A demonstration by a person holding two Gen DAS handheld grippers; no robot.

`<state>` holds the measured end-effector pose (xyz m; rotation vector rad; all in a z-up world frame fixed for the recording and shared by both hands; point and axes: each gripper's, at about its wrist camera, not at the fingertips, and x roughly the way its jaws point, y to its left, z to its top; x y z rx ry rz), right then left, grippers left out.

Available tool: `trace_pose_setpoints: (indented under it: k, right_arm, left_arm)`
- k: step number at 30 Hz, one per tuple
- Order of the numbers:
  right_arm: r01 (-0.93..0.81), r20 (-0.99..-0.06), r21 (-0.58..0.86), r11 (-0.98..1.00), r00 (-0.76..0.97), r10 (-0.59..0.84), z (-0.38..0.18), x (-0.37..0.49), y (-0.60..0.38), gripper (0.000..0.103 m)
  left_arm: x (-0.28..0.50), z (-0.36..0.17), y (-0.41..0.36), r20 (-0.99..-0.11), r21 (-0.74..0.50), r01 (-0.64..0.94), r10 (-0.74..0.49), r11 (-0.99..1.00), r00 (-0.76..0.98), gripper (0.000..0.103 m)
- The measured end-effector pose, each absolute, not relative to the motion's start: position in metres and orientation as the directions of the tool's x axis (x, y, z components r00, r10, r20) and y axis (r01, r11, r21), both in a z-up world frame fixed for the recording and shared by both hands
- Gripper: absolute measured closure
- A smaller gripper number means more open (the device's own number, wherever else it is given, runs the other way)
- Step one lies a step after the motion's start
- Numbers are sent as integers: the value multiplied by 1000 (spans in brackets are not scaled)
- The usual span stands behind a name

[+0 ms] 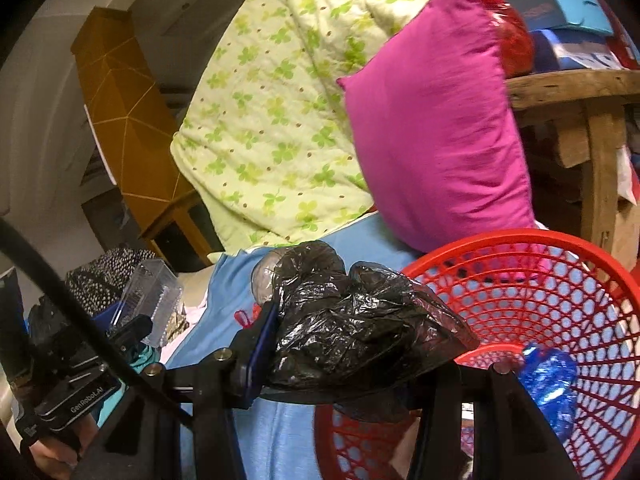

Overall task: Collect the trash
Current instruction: 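Carry the black bag over the basket with the right tool while the left tool carries the clear container there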

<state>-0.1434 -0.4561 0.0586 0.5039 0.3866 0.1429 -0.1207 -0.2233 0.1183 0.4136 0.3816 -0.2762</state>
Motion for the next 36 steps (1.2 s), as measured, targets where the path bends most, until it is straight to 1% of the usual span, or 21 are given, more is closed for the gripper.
trace_pose_setpoints:
  k: [10,19,26,36]
  right_arm:
    - [11,-297,543,840,938,179,59,-161,-488,51]
    - [92,-304,581,808,946,111,53,-180,-524,50]
    - [128,-308,625,770,947,93,46,-191,-547,50]
    - [151,-318,669,728,943,97,41,-194,-560,49]
  left_arm:
    - [-132,123,-269,-425,335,434,-277,836,862,46]
    - [-141,124,-304,-441,329,508,-346,796,828,46]
    - [-150,121,-324,-447,340,543,-376,768,812,46]
    - [-151,115,-342,-480,317,601,-422,734,769,45]
